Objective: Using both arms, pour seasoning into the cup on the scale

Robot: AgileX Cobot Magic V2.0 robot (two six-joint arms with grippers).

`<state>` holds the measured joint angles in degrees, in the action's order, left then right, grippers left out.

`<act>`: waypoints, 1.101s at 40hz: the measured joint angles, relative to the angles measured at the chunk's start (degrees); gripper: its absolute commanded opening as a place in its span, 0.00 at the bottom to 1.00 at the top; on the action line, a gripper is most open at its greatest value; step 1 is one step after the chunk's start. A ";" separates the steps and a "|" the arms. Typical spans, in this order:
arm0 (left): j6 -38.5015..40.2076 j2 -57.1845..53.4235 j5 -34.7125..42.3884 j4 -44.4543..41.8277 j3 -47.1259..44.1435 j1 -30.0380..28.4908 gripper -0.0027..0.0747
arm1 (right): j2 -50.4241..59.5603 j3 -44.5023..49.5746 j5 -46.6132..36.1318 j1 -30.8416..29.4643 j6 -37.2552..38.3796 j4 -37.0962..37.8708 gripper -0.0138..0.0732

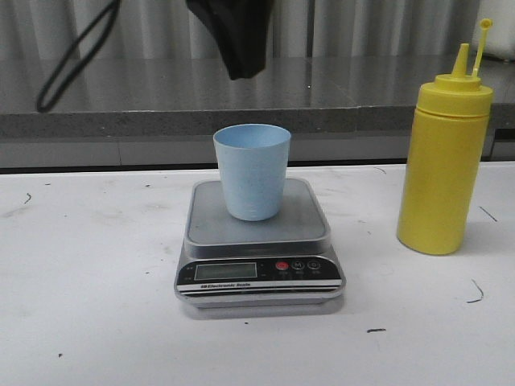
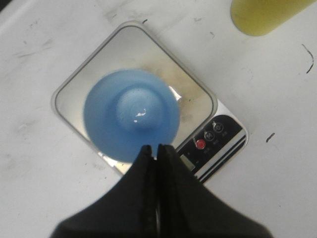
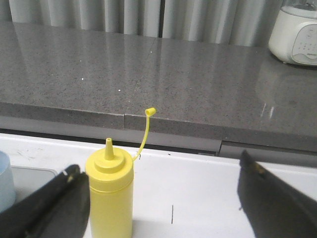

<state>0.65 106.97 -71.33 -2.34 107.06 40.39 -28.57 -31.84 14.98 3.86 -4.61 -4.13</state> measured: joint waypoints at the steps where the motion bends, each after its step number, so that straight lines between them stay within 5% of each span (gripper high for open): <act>1: 0.00 -1.28 0.00 0.00 -1.52 -0.51 0.01 | 0.00 0.00 0.09 0.00 0.00 0.00 0.87; 11: 2.44 -15.36 8.66 -0.21 -21.14 -9.29 0.01 | 0.00 0.00 0.09 0.00 0.00 0.00 0.87; 27: 6.45 -52.97 32.41 -0.41 -58.56 -25.22 0.01 | 0.00 0.00 0.09 0.00 0.00 0.00 0.87; 36: 6.70 -79.05 44.98 -0.41 -74.46 -28.11 0.01 | 0.00 0.00 0.09 0.00 0.00 0.00 0.87; 44: 6.83 -91.66 45.81 -0.45 -80.63 -29.30 0.01 | 0.00 0.00 0.09 0.00 0.00 0.00 0.87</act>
<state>7.49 15.30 -25.53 -2.79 26.43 11.09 -28.57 -31.84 15.07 3.86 -4.61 -4.13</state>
